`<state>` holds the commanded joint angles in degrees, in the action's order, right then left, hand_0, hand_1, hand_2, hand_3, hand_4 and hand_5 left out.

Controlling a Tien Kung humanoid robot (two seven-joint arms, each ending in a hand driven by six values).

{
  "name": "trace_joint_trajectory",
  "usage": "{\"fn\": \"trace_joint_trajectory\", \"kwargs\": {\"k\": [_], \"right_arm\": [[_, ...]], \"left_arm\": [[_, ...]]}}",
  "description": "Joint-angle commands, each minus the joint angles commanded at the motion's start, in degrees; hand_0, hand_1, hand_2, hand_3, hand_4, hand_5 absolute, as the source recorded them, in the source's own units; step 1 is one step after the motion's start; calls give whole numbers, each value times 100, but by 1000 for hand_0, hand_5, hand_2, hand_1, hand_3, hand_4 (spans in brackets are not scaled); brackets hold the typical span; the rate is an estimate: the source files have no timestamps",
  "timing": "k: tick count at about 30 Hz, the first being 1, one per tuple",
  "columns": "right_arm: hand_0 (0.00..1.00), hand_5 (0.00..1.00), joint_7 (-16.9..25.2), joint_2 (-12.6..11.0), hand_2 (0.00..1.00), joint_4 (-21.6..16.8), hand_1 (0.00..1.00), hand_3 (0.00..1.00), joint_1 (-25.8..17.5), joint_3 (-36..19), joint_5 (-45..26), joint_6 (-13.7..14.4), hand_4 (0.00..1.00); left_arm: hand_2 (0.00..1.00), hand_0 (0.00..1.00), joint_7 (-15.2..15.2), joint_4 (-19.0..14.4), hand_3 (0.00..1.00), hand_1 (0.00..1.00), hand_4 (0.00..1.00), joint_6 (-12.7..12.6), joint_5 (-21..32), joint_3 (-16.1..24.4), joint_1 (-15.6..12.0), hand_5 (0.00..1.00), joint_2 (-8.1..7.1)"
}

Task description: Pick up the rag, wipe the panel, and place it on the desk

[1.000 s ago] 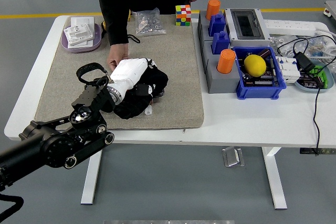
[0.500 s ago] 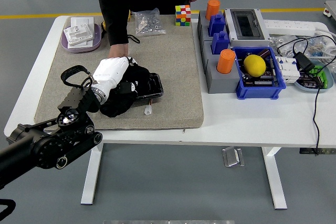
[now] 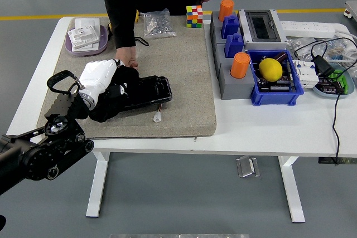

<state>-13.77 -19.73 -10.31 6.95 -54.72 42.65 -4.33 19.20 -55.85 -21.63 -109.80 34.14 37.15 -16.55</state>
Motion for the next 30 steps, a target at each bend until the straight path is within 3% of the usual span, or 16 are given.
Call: {"fn": "trace_joint_trajectory", "kwargs": {"k": [22, 30], "right_arm": [[722, 552, -30, 10, 679, 0, 634, 588, -26, -138, 78, -18, 976], [721, 552, -28, -9, 678, 0, 634, 588, 4, -95, 44, -23, 976]], "left_arm": [[493, 227, 15, 142, 307, 269, 133, -49, -217, 390, -147, 2, -282], [494, 227, 3, 132, 308, 270, 141, -56, -199, 395, -112, 2, -279]]}}
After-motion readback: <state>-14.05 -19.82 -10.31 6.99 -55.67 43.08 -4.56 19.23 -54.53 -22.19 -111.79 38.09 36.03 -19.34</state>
